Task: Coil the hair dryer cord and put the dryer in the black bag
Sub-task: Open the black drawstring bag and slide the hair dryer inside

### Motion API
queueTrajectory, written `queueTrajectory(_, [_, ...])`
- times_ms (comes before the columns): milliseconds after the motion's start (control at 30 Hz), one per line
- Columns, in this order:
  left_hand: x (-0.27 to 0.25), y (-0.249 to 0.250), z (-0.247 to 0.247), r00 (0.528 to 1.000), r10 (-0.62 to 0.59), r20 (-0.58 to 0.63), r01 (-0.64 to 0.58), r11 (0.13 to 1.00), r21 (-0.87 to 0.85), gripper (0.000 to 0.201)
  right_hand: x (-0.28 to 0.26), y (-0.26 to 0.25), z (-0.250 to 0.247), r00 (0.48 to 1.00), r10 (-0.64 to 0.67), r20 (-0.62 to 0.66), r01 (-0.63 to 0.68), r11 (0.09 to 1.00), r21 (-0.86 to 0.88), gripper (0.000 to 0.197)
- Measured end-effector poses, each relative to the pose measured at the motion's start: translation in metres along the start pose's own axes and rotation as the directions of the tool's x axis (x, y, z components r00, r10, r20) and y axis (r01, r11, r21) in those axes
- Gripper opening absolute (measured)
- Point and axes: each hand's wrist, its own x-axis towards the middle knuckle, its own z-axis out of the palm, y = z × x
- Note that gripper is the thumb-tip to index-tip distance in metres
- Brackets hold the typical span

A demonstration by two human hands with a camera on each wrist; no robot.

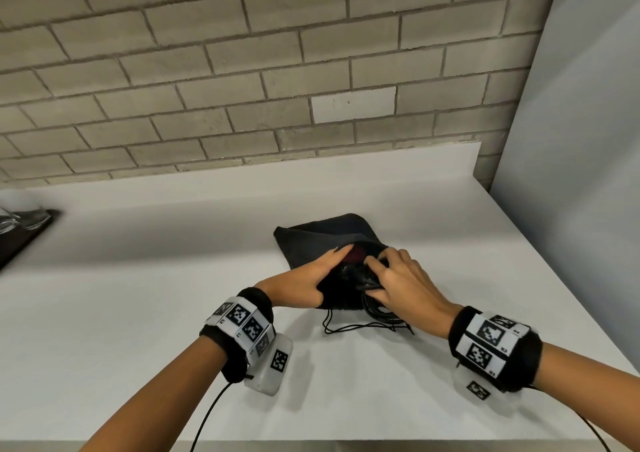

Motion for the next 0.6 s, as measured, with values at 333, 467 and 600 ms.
queueTrajectory(333, [0.012, -0.009, 0.0, 1.0, -0.001, -0.01, 0.001, 1.0, 0.018, 0.096, 0.04, 0.002, 0.029, 0.977, -0.168, 0.128, 0.109, 0.92, 0.376, 0.061])
queueTrajectory(467, [-0.003, -0.021, 0.001, 0.997, -0.013, -0.079, 0.016, 0.999, 0.035, 0.085, 0.055, 0.018, 0.029, 0.991, -0.039, 0.125, -0.045, 0.797, 0.603, 0.065])
queueTrajectory(600, [-0.01, -0.031, 0.008, 0.987, -0.061, -0.147, 0.083, 0.986, 0.147, 0.088, 0.056, 0.026, 0.02, 0.833, -0.277, 0.479, -0.111, 0.765, 0.634, 0.087])
